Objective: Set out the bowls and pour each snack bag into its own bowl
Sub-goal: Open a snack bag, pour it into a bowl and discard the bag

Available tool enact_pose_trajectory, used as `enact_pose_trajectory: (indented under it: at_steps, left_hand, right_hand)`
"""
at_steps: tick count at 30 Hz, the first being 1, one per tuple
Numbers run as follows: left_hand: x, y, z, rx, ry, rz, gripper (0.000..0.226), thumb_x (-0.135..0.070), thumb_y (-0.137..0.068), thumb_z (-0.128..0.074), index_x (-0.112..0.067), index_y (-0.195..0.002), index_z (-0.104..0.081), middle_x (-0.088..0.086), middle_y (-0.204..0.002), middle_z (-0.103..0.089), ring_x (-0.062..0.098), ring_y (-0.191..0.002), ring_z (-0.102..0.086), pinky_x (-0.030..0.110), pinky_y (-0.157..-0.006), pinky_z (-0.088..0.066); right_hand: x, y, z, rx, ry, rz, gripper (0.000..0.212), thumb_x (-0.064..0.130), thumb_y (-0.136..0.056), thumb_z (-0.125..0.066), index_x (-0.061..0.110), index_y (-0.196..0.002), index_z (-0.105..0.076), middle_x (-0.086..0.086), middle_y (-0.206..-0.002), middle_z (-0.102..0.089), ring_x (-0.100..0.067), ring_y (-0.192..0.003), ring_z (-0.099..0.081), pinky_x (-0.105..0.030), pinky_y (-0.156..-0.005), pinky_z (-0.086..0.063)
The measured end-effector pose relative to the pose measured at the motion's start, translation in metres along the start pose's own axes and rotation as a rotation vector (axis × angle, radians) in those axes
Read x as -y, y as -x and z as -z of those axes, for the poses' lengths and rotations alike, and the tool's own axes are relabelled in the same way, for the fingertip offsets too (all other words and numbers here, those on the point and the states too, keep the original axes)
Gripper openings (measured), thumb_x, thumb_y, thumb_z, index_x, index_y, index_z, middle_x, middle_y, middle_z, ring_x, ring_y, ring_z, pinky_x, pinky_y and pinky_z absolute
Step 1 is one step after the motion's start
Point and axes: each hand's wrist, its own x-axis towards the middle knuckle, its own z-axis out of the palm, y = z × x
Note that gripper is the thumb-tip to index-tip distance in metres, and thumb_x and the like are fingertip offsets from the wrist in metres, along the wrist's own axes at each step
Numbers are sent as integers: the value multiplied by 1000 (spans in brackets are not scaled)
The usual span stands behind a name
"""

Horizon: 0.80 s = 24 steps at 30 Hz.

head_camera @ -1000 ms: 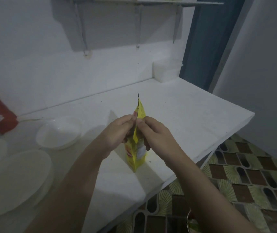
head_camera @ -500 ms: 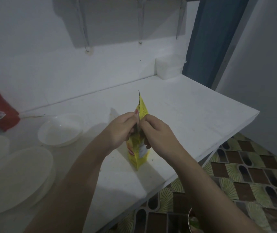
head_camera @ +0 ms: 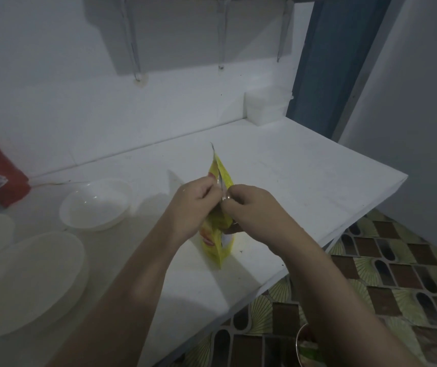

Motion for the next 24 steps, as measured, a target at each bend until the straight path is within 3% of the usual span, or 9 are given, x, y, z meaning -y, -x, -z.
enact_pose_trajectory:
  at_steps: [3, 7, 9, 11, 14, 17, 20, 24]
  left_hand:
    - [-1, -2, 1, -10, -19, -23, 34, -13, -94, -49, -16, -61, -43, -9, -59, -37, 9, -57, -33, 29, -56, -27]
    - [-9, -1, -4, -92, -73, -59, 40, -17, -93, -50, -27, -55, -40, -11, -52, -38, 6, -54, -34, 25, -53, -29]
    - [-13, -2, -8, -156, -91, -69, 37, -18, -92, -51, -24, -57, -41, -10, -51, -39, 7, -54, -35, 25, -53, -29]
    - [-14, -2, -10, -188, -100, -70, 34, -17, -91, -52, -20, -59, -41, -9, -52, -38, 8, -54, -34, 26, -52, -28]
    - [-12, 1, -13, -167, -83, -47, 38, -15, -90, -52, -23, -55, -39, -11, -49, -39, 6, -51, -33, 24, -52, -27]
    - [-12, 4, -15, -113, -92, -33, 43, -15, -90, -51, -26, -52, -35, -12, -47, -37, 7, -49, -31, 21, -49, -24]
    - [-14, 4, -16, -72, -101, -50, 33, -16, -90, -51, -12, -60, -38, -5, -55, -38, 10, -54, -31, 29, -54, -26]
    - [-20, 1, -11, -115, -122, -21, 29, -17, -88, -52, 3, -68, -46, 17, -65, -50, 14, -60, -41, 30, -57, -31]
  right_hand:
    - [1, -1, 5, -65, -17, -38, 30, 22, -94, -57, 2, -74, -47, -10, -77, -48, -27, -68, -76, -45, -69, -53]
    - [5, -2, 17, -179, 42, -47, 37, 26, -95, -57, -8, -83, -51, -14, -79, -57, -25, -62, -73, -56, -71, -59]
    - [7, -3, 15, -265, 155, -9, 30, 27, -95, -53, 0, -82, -54, -12, -78, -60, -28, -67, -69, -51, -65, -59]
    - [7, -3, 13, -321, 289, 35, 27, 28, -95, -48, 8, -77, -49, -6, -72, -54, -26, -69, -57, -41, -57, -45]
    - [6, -2, 12, -290, 410, 44, 26, 29, -94, -47, 16, -72, -43, 1, -69, -47, -20, -70, -43, -32, -55, -33]
    - [7, -6, 21, -171, 407, -21, 27, 30, -90, -54, 18, -70, -41, 3, -70, -47, -17, -66, -42, -32, -58, -36]
    - [11, -17, 28, -118, 503, -34, 29, 29, -93, -52, 14, -70, -44, -1, -71, -50, -20, -68, -47, -31, -61, -38]
    - [8, -20, 30, -318, 424, 1, 27, 19, -95, -45, 6, -72, -49, -5, -69, -52, -27, -68, -53, -31, -57, -39]
